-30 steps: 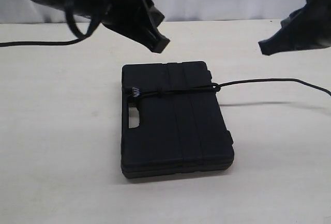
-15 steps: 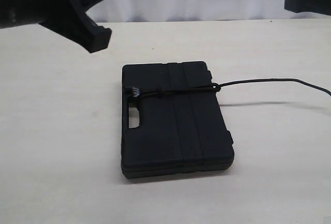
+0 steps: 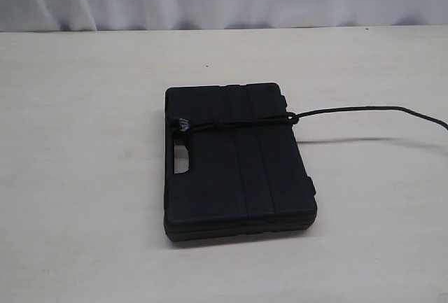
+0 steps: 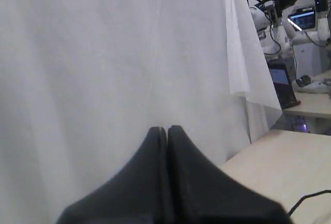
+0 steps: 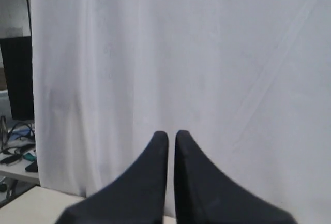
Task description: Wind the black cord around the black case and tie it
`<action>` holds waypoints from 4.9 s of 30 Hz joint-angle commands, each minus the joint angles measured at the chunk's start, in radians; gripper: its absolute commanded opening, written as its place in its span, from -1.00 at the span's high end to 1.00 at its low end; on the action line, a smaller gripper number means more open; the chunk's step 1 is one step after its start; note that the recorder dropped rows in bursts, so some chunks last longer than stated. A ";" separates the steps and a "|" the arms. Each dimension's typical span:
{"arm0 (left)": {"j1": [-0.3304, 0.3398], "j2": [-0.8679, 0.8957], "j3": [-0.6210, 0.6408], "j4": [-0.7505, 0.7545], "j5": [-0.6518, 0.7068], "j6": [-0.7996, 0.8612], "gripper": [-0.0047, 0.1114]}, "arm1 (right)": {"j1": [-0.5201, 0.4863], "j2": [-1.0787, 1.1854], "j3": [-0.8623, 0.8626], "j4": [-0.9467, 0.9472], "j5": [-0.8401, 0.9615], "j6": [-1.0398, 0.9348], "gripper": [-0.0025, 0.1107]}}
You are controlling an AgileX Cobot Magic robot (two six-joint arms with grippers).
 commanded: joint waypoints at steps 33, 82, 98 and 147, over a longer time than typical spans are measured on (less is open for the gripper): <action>0.002 -0.190 0.036 -0.042 0.086 -0.013 0.92 | 0.002 -0.292 0.028 0.004 0.025 -0.001 0.89; 0.641 -0.549 0.485 0.219 0.111 -0.374 0.92 | 0.002 -0.292 0.028 0.004 0.027 -0.001 0.89; 0.674 -0.549 0.556 0.243 0.035 -0.435 0.92 | 0.002 -0.292 0.028 0.004 0.027 0.000 0.89; 0.652 -0.549 0.556 0.247 0.414 -0.397 0.92 | 0.002 -0.292 0.028 0.004 0.027 0.000 0.89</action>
